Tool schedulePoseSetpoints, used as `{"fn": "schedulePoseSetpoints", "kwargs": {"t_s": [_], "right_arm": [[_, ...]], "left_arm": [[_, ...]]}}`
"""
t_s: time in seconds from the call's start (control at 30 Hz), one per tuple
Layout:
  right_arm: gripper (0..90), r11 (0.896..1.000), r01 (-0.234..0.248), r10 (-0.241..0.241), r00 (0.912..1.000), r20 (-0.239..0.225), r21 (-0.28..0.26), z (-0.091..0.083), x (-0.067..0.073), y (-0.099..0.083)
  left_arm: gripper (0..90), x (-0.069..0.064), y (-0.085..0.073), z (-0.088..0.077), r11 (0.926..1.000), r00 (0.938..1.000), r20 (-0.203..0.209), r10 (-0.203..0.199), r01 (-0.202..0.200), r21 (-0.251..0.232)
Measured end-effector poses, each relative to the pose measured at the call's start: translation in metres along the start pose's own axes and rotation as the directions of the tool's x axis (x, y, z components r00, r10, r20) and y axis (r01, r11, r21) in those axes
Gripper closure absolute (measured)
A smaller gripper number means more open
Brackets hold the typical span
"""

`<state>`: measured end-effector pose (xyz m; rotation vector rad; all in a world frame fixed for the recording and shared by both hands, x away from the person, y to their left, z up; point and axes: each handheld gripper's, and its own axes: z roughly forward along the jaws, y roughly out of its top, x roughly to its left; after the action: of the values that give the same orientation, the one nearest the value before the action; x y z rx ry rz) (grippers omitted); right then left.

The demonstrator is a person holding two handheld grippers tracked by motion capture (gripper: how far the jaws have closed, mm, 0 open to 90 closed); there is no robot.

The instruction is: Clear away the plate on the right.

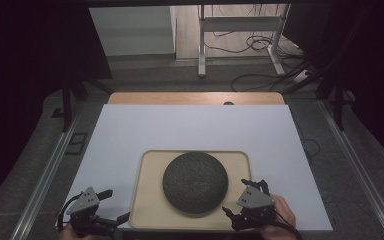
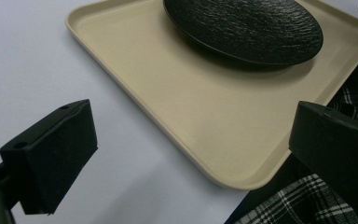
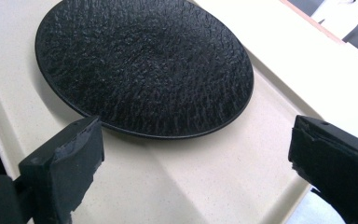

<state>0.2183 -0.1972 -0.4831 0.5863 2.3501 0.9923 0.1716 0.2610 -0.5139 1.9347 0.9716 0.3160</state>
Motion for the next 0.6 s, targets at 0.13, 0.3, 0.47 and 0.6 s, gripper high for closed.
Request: {"fn": "schedulePoseSetpoints", "kwargs": {"t_s": [0.13, 0.3, 0.47, 0.6], "right_arm": [[3.2, 1.0, -0.007, 0.007, 0.9999, 0.008, -0.001, -0.002, -0.001, -0.003], [2.9, 1.0, -0.023, 0.023, 0.9997, 0.011, -0.007, -0.008, -0.003, -0.008], [2.9, 0.999, -0.041, 0.041, 0.9991, 0.007, -0.004, -0.011, -0.005, -0.015], [2.8, 0.998, -0.062, 0.062, 0.998, 0.012, -0.007, -0.016, -0.006, -0.019]], "left_arm": [[0.6, 0.0, 0.0, 0.0, 1.0, 1.0, -0.001, 0.001, -0.001, 0.0], [0.6, 0.0, 0.0, 0.0, 1.0, 1.0, -0.002, 0.006, -0.006, 0.003], [0.6, 0.0, 0.0, 0.0, 0.9999, 1.0, -0.002, 0.009, -0.009, 0.006], [0.6, 0.0, 0.0, 0.0, 0.9999, 0.9999, -0.003, 0.011, -0.011, 0.006]]}}
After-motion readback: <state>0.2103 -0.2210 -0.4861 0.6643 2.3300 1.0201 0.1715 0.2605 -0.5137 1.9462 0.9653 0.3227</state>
